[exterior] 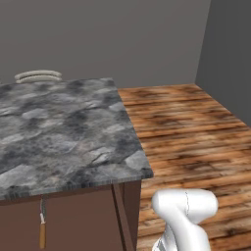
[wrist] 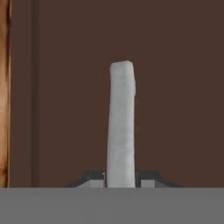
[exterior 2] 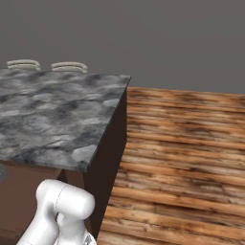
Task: Take the pizza cutter from the drawer on the left and place it on the dining counter for cutting.
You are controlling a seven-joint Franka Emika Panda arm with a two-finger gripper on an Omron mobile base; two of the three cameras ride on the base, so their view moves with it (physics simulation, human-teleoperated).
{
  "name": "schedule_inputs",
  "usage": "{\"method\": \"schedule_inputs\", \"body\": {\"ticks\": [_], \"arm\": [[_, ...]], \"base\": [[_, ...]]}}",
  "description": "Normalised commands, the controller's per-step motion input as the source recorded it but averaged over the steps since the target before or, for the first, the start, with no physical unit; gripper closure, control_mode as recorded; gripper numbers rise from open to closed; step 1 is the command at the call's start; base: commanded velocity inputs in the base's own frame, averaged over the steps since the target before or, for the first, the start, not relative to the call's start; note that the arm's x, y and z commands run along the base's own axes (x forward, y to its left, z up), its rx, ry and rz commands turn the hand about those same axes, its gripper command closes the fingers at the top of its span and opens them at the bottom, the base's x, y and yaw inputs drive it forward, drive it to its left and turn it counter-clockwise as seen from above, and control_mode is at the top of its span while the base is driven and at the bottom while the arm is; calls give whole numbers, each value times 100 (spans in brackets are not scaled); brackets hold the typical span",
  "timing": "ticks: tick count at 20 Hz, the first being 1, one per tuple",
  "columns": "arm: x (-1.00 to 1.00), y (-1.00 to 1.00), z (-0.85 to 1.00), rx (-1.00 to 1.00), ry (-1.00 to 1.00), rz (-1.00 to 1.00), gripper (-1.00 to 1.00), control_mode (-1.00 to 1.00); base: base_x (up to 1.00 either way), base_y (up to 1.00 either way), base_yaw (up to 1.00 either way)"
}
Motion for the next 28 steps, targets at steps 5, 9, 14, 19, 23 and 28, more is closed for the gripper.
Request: {"method": "schedule_inputs", "body": {"ticks": [5,9,14,19,23,28], "arm": [[-67,9,-14,0,6,0,100,-100],[-61,9,-12,0,6,0,100,-100],[-58,7,-8,0,5,0,100,-100],[-44,2,0,0,3,0,-100,-100],[-44,0,0,0,0,0,-100,-100],[-66,1,37,0,0,0,-100,-100]], "base": [[0,0,0],[0,0,0],[0,0,0],[0,0,0],[0,0,0],[0,0,0]]}}
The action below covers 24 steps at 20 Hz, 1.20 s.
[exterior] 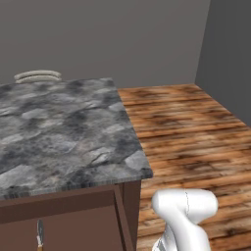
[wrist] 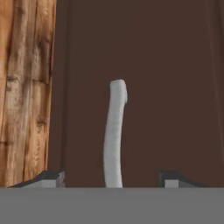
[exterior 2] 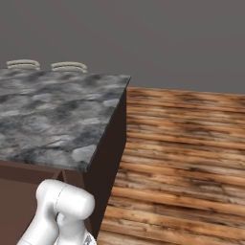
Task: Take the pizza cutter from the drawer on the left and place it on the dining counter for cutting.
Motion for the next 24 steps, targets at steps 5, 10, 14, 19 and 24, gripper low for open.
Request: {"method": "schedule_inputs", "body": {"ticks": [5,10,14,19,24], "arm": [[-57,12,94,2,0,0,-100,-100],[-19,0,100,10,0,0,-100,-100],[0,0,100,15,0,0,-100,-100],[27,-2,100,15,-2,-8,-100,-100],[90,-22,94,26,0,-1,-100,-100]], "base": [[0,0,0],[0,0,0],[0,0,0],[0,0,0],[0,0,0]]}}
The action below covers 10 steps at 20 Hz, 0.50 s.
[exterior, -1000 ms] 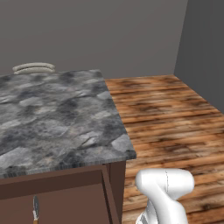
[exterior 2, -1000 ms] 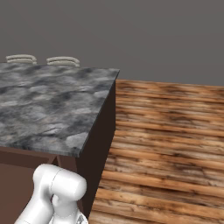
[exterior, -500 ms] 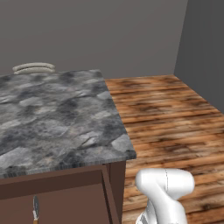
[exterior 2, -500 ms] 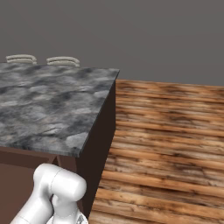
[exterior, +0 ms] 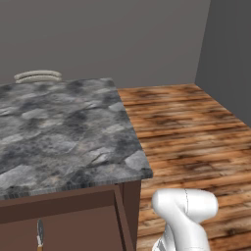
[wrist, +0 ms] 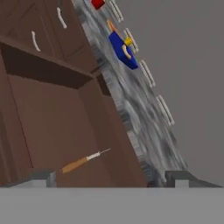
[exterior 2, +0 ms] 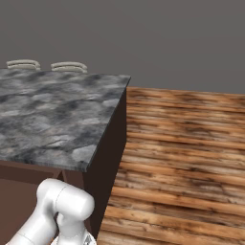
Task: Take the pizza cutter from the drawer on the left and place it on the dining counter for cutting.
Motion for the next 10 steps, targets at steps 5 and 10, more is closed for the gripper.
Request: {"method": "schedule_inputs", "body": {"ticks": [5,10], "arm": [[87,-34,84,33,0,-1,-100,-100],[64,-40,62,37,7,-2,-100,-100]], "base": [[0,0,0],[0,0,0]]}}
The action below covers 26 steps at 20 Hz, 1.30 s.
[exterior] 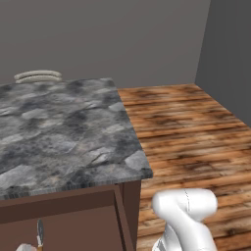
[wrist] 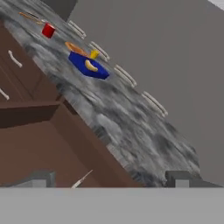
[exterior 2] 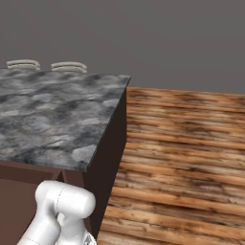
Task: Take the pizza cutter from the drawer on the left and place it on the dining counter for cutting.
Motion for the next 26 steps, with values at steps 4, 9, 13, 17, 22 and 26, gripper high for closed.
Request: {"method": "schedule_inputs", "body": {"ticks": [4,9,13,17,22,26], "arm": [[31,-28,12,45,18,-14,-100,-100],[28,-32,2,51,20,-17,-100,-100],[34,-46,0,56,20,-11,-100,-100],[50,-49,0,53,21,-8,-100,-100],[64,-6,2,41,35,-4,-100,-100],[64,5,0,18,66,-1,-100,-100]], "base": [[0,0,0],[0,0,0],[0,0,0],[0,0,0],[0,0,0],[0,0,0]]}}
